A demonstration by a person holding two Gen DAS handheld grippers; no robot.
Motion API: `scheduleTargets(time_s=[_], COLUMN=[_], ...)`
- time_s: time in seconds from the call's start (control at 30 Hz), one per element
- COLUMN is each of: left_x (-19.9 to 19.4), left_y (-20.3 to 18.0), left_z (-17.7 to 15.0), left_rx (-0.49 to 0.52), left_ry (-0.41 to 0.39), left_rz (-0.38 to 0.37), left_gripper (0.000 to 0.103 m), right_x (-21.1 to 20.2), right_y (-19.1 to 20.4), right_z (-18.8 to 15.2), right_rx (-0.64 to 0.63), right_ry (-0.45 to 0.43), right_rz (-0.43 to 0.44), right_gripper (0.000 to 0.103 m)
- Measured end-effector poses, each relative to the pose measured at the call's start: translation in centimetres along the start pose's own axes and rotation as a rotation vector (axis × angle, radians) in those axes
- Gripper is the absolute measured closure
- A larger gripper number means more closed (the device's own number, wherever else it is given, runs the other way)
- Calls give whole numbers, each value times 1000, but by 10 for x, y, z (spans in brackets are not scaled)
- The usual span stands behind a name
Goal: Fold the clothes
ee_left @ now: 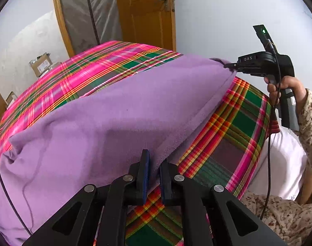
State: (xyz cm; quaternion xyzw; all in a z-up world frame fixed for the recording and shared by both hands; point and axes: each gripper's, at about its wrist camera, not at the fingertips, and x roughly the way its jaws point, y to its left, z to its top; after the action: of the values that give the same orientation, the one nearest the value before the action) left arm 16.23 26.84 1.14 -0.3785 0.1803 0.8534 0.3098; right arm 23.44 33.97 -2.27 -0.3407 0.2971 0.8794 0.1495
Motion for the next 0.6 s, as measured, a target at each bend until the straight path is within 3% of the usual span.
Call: scheduleTargets(time_s=[0.23,0.47,0.6], left_x=[-14,-40,-61], left_y=[1,24,46], left_z=[-10,-24,-35], left_rx=[4,-43,-105], left_ry=[-6,-38,-69], left_rz=[-39,-40,1], left_gripper=[75,69,68], right_x=[-7,-25,-39], right_y=[-6,-5,13], right_z=[-5,-8,-11], right_rx=[36,51,7], right_ry=[21,-10,-70], right_rz=[-54,-104,-139], right_gripper=[84,83,83])
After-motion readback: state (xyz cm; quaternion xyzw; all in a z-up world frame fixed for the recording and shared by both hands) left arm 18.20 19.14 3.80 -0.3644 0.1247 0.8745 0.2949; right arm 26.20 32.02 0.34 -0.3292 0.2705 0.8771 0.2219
